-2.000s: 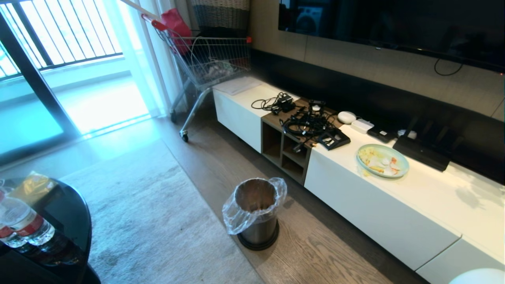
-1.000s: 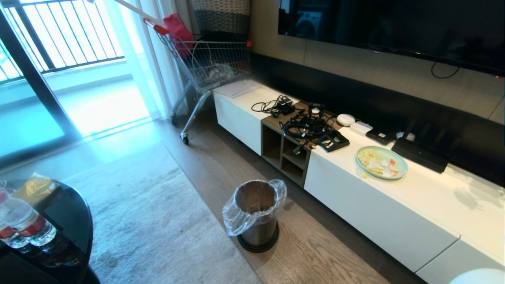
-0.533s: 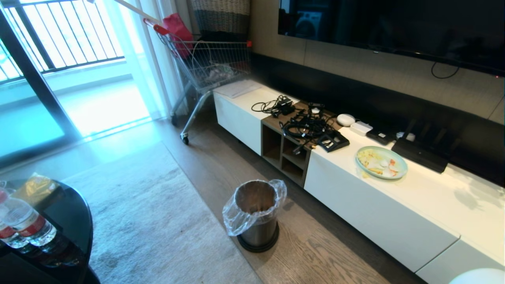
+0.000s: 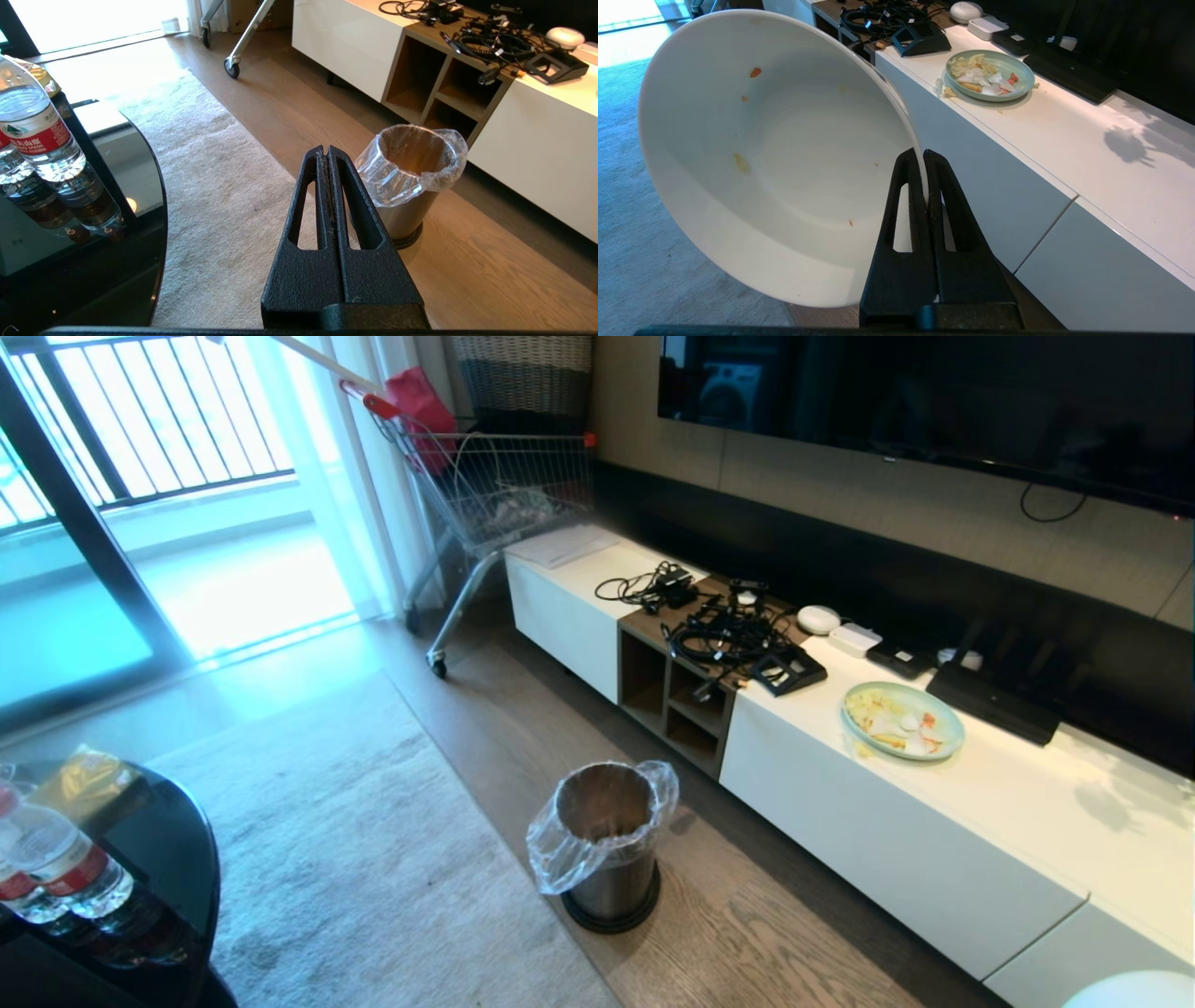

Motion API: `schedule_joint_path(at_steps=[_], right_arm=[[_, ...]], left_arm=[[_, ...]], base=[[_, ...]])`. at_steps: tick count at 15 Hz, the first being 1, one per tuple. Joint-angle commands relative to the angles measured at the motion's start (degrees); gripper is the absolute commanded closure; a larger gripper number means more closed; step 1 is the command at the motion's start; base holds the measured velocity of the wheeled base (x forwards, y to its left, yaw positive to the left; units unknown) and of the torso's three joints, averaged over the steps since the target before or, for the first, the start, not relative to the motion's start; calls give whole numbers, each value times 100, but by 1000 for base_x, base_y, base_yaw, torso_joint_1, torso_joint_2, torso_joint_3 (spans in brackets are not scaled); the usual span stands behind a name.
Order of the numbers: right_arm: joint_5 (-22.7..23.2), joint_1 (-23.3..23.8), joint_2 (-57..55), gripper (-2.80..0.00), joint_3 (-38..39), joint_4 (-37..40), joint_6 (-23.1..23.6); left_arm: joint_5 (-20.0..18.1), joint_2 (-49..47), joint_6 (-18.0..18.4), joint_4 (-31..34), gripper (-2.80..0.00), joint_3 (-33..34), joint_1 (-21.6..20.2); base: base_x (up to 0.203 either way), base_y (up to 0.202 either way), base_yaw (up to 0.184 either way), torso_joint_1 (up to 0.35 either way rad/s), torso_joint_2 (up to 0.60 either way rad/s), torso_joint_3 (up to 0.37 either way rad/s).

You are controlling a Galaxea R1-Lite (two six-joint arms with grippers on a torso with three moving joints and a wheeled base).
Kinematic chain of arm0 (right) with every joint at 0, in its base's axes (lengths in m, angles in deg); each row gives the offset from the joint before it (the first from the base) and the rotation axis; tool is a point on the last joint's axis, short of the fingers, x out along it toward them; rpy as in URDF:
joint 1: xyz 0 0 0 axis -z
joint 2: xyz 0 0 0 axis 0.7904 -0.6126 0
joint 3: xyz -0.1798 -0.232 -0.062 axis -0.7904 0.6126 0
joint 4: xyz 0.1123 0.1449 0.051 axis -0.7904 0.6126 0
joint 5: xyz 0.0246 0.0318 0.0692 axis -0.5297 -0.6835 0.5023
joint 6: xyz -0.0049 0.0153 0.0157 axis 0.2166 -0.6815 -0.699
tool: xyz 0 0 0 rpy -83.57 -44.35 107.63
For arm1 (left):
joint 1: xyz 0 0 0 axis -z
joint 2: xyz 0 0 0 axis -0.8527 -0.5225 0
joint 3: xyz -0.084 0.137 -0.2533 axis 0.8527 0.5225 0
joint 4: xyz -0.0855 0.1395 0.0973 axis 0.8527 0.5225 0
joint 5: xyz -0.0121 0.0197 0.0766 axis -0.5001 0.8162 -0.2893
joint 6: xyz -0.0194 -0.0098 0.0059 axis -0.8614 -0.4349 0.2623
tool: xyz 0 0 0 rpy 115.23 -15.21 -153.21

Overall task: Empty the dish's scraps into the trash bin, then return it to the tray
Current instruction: Put the bowl back to the table

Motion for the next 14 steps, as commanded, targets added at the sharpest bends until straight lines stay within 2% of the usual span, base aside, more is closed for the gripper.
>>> schedule_joint_path(at_steps=[1, 10, 14], right_arm=[[3, -2, -7, 0, 0, 0, 5], [3, -2, -7, 0, 0, 0, 5], [3, -2, -7, 0, 0, 0, -3]], left_arm=[[5, 2, -6, -3, 0, 0, 0], [5, 2, -6, -3, 0, 0, 0], [5, 2, -6, -3, 0, 0, 0]], base=[[0, 0, 0, 0, 0, 0], [0, 0, 0, 0, 0, 0], [-1, -5, 142, 2, 5, 2]])
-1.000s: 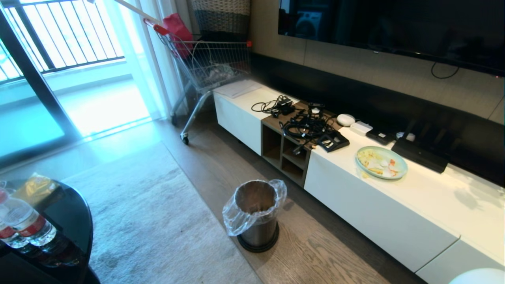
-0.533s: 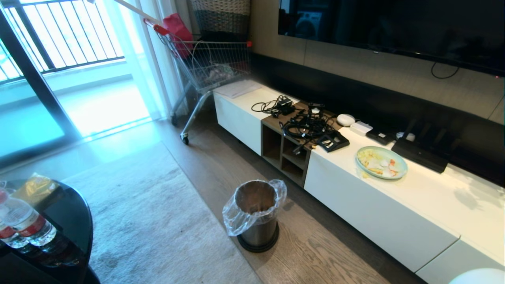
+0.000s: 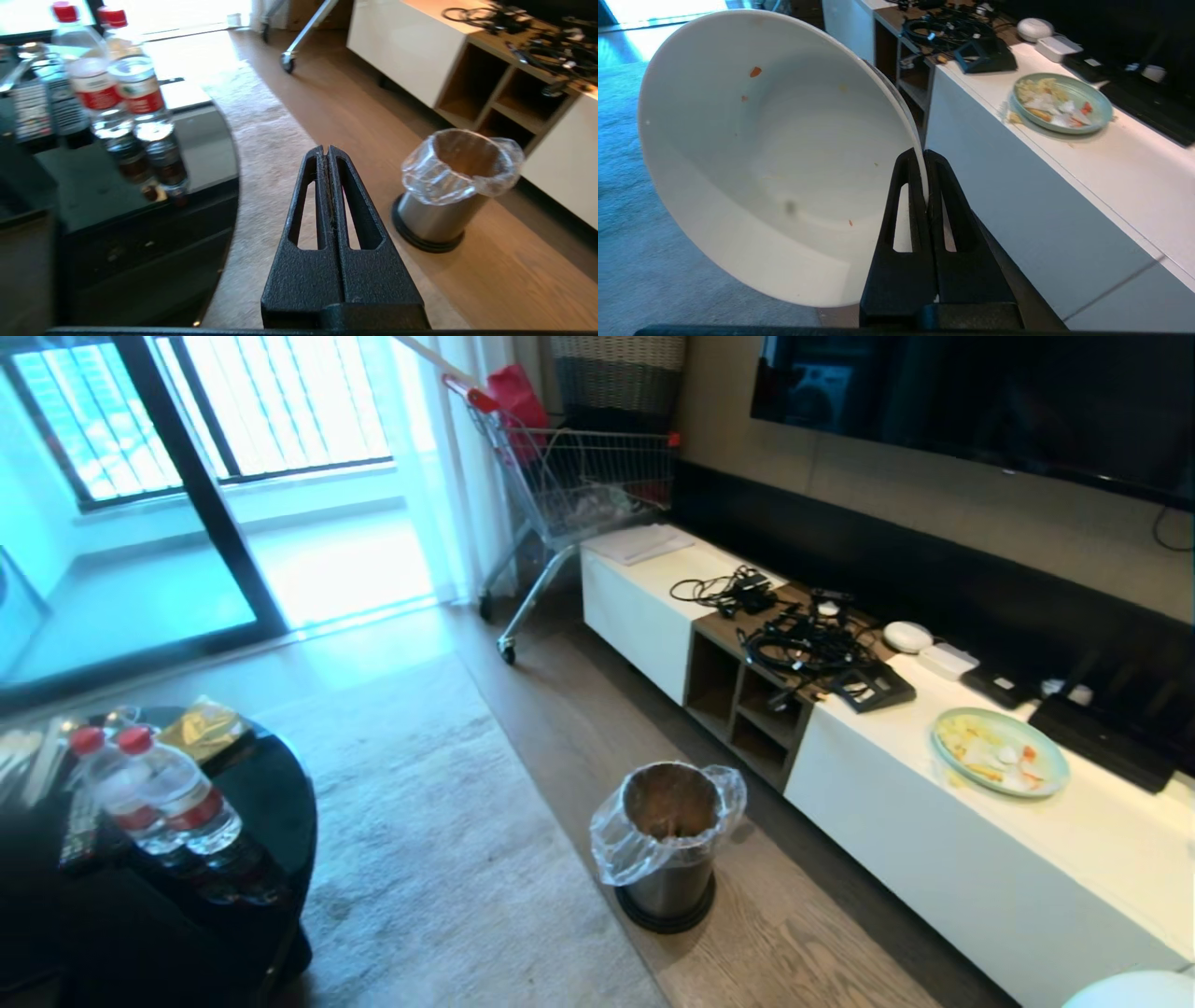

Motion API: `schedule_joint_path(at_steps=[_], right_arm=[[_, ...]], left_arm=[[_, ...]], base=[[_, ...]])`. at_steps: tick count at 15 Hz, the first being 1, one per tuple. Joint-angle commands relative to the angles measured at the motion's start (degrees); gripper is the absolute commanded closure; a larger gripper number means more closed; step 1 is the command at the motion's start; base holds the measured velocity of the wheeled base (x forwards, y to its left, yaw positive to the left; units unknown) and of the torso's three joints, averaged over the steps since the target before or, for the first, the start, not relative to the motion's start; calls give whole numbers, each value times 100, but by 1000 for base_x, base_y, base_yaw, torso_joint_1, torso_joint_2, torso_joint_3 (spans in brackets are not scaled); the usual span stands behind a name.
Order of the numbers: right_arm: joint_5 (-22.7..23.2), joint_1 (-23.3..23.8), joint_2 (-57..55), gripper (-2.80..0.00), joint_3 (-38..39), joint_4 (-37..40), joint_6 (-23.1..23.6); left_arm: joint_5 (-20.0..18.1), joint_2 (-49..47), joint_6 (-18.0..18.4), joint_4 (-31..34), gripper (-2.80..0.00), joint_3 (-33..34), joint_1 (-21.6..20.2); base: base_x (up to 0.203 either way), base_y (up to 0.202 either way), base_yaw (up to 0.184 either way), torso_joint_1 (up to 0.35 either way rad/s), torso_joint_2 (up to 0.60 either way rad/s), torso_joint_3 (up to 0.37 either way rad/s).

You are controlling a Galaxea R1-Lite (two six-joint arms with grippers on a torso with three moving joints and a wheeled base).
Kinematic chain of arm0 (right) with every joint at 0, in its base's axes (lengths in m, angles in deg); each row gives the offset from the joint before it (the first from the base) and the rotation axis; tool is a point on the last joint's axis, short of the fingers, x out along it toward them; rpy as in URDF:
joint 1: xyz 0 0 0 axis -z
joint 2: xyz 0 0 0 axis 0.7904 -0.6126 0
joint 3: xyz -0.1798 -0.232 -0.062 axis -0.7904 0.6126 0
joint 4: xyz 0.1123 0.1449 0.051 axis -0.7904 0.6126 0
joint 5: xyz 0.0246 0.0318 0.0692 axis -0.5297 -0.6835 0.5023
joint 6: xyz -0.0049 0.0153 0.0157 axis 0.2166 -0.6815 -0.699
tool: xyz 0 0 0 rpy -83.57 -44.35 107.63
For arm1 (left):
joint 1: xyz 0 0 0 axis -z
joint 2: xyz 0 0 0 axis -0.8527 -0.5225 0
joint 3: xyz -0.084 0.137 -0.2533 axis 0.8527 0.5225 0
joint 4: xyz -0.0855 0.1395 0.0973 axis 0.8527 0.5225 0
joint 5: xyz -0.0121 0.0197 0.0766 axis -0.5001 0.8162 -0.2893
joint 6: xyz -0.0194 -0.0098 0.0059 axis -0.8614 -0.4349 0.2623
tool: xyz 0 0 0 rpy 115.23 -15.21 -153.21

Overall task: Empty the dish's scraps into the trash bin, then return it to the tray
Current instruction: Put the bowl back to the table

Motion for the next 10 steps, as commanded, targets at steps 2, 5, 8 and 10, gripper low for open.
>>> schedule_joint_path(at_steps=[2, 5, 8, 10], right_arm=[[6, -5, -7, 0, 0, 0, 7], [6, -5, -7, 0, 0, 0, 7], [6, -5, -7, 0, 0, 0, 7], [6, -5, -7, 0, 0, 0, 7]], left_arm=[[2, 2, -6, -5, 0, 0, 0], [2, 2, -6, -5, 0, 0, 0], [2, 2, -6, -5, 0, 0, 0], [2, 2, -6, -5, 0, 0, 0]], base=[[1, -10, 168, 1, 2, 3], [3, -10, 165, 3, 1, 1], [0, -10, 164, 3, 3, 2], [0, -9, 167, 2, 3, 7]])
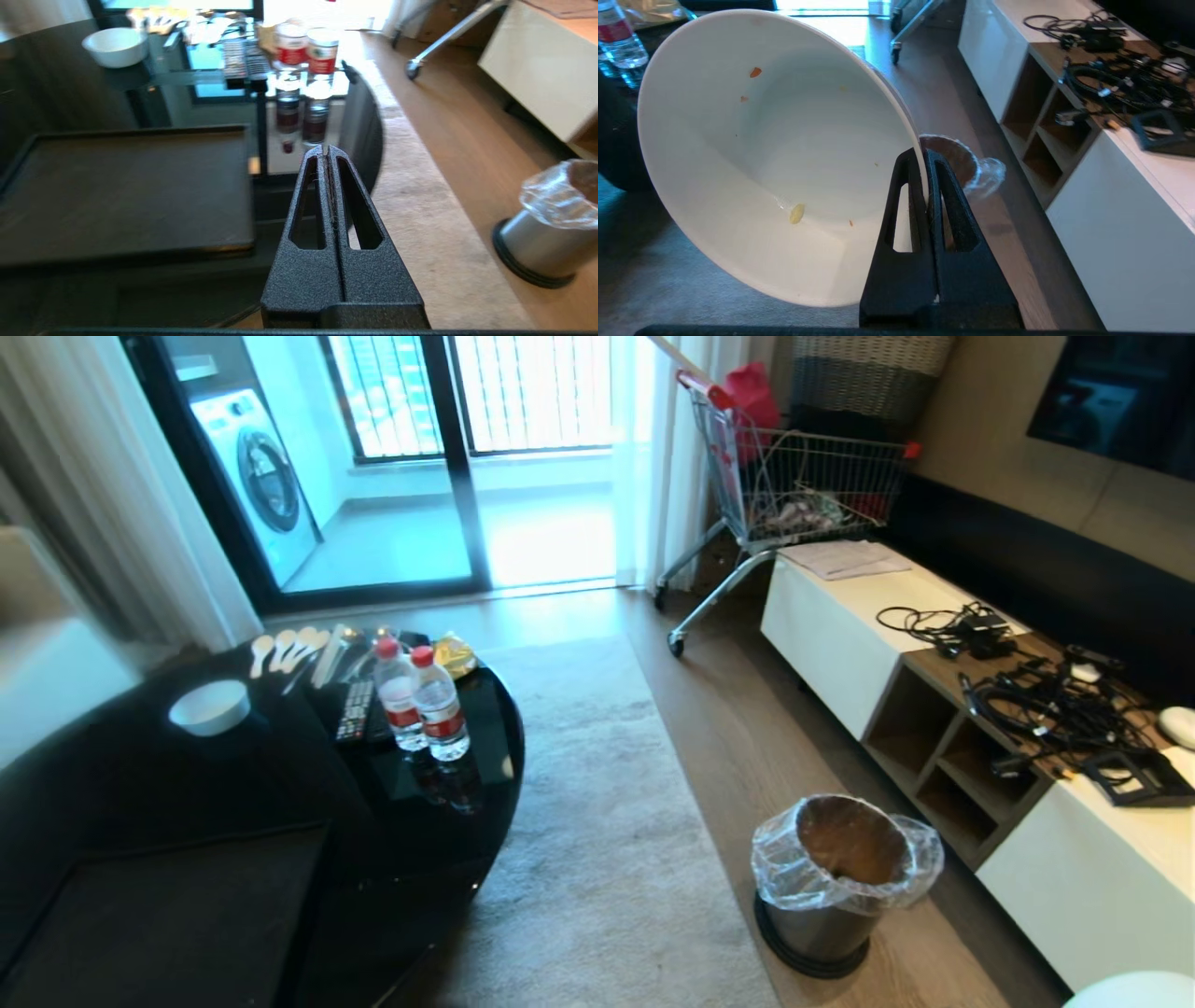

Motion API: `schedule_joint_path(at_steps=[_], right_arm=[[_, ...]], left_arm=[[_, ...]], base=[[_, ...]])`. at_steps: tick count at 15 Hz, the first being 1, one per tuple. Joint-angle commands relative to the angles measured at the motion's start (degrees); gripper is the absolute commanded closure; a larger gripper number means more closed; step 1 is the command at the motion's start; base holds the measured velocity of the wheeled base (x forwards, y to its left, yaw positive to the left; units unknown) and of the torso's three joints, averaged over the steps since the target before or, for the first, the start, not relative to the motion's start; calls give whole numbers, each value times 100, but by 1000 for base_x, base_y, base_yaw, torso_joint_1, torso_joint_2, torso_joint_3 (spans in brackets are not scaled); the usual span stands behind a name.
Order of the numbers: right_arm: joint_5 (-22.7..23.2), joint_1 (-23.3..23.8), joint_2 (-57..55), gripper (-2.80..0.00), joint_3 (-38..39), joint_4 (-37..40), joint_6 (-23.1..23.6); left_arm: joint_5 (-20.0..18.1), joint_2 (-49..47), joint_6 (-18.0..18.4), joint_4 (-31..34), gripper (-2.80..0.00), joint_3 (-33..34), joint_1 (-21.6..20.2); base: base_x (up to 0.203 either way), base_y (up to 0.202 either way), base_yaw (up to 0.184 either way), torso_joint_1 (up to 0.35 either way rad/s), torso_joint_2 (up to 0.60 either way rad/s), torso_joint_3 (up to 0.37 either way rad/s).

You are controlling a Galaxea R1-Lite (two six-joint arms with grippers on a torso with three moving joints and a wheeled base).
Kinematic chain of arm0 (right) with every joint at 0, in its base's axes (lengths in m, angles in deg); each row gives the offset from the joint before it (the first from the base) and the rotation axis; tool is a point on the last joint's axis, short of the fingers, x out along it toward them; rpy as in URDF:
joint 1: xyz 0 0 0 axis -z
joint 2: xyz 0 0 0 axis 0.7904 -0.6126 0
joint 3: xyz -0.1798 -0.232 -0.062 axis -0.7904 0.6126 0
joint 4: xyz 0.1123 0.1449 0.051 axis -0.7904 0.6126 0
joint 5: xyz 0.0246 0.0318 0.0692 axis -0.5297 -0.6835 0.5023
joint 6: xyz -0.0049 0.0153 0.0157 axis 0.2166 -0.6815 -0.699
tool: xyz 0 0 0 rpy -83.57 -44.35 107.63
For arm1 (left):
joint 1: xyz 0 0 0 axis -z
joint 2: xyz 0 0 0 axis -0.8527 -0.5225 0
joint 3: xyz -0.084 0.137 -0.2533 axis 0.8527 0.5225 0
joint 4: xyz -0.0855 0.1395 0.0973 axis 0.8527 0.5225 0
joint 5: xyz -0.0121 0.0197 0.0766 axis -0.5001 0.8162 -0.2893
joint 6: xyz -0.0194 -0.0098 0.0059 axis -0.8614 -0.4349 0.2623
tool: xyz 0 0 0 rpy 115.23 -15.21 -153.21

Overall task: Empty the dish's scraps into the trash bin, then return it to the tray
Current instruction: Put the bowl back to the table

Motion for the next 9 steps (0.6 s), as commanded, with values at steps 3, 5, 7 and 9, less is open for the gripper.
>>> schedule_joint_path(at_steps=[3, 5, 7, 9], right_arm=[[6, -2, -7, 0, 0, 0, 1], [6, -2, -7, 0, 0, 0, 1], [6, -2, -7, 0, 0, 0, 1], [6, -2, -7, 0, 0, 0, 1]], left_arm=[[5, 2, -6, -4, 0, 0, 0], [5, 2, -6, -4, 0, 0, 0], [5, 2, 3, -4, 0, 0, 0], [5, 2, -6, -4, 0, 0, 0]], base=[[0, -7, 168, 2, 3, 0], [0, -9, 162, 3, 0, 4], [-1, -10, 168, 6, 3, 9], [1, -11, 165, 2, 3, 0]])
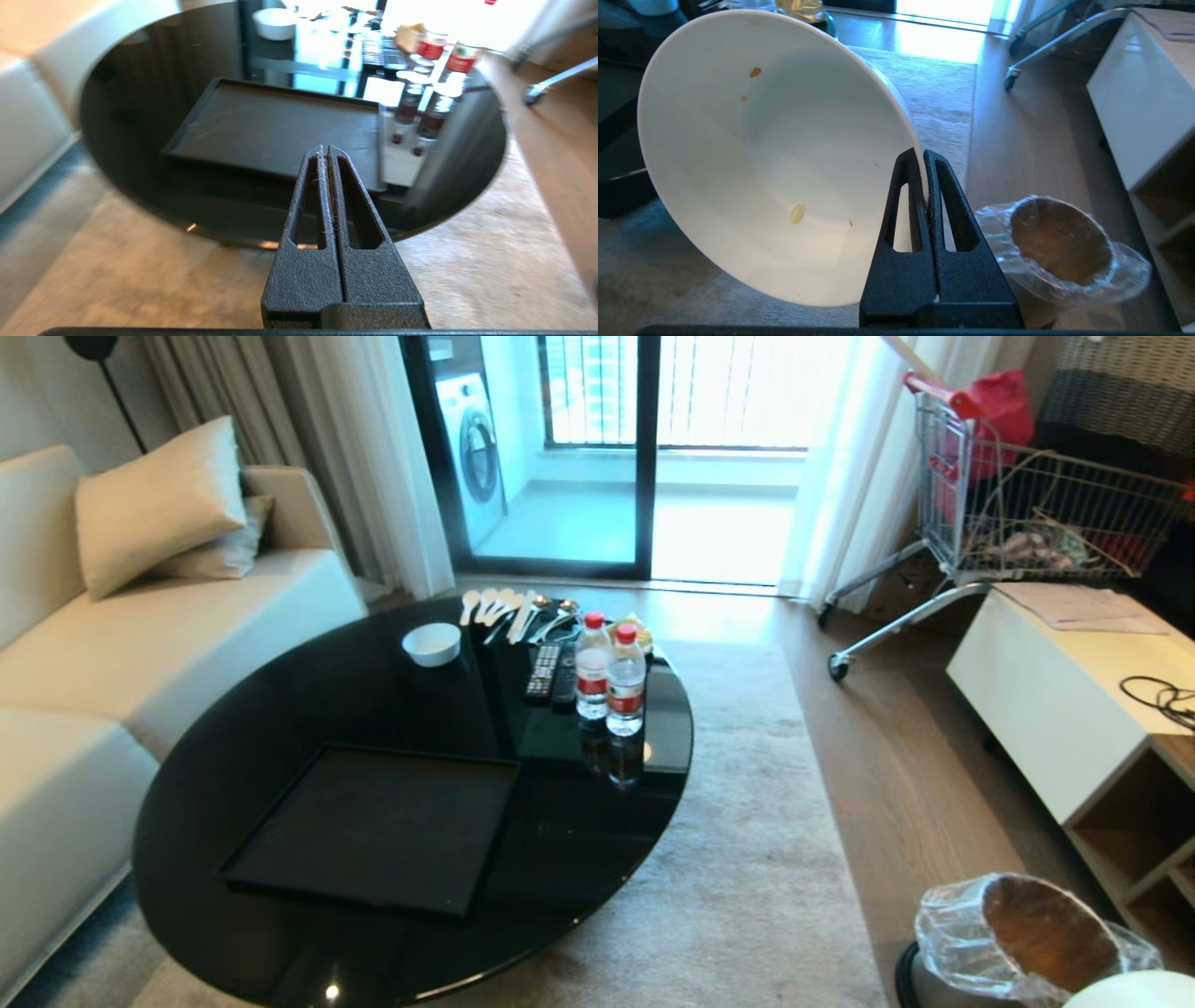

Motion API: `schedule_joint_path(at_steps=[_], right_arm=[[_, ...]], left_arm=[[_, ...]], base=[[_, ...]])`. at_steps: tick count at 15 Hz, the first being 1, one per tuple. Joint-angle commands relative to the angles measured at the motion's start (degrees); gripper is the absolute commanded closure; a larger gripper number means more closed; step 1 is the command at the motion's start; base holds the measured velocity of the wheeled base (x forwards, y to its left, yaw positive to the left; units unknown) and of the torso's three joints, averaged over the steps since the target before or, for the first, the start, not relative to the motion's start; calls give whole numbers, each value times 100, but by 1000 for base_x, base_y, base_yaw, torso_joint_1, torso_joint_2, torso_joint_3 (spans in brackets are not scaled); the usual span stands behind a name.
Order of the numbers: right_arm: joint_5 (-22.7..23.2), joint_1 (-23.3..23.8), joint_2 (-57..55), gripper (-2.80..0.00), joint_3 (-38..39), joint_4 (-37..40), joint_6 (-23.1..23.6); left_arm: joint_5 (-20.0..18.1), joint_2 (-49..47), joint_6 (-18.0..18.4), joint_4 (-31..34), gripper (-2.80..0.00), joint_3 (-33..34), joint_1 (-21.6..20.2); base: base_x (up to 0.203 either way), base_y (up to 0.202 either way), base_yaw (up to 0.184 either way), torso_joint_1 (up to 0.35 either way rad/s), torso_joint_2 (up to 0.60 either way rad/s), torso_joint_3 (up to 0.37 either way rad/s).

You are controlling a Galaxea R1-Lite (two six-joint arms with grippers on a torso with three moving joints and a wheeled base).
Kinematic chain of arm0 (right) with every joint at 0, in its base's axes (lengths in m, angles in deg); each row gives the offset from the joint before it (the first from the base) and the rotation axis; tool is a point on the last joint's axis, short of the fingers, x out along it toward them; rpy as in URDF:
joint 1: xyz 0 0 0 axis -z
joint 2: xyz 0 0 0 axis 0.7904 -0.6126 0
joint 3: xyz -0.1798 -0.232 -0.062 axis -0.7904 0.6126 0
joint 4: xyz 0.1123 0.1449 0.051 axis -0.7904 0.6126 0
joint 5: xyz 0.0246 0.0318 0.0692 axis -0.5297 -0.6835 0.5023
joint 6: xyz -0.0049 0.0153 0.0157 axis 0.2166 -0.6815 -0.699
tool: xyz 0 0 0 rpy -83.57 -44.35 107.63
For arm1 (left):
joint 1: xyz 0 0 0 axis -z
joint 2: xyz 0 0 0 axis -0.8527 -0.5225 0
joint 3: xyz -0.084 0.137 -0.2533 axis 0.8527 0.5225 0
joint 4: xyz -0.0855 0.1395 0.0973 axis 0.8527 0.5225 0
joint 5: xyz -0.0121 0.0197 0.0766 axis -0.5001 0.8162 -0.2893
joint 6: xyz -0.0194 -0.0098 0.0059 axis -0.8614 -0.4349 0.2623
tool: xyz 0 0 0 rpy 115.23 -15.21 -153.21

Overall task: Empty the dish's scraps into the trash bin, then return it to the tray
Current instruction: Put the bowl back to the table

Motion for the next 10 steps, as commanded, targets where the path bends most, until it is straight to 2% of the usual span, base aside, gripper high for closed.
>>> schedule_joint_path(at_steps=[1, 7, 10], right_arm=[[4, 0, -7, 0, 0, 0, 2], [4, 0, -7, 0, 0, 0, 11], [4, 0, -7, 0, 0, 0, 11]], left_arm=[[2, 2, -8, -2, 0, 0, 0], [2, 2, -2, -2, 0, 0, 0], [2, 2, 0, -2, 0, 0, 0]], base=[[0, -9, 169, 2, -1, 2], [-1, -9, 166, 3, 3, 3], [-2, -7, 96, 6, 2, 2]])
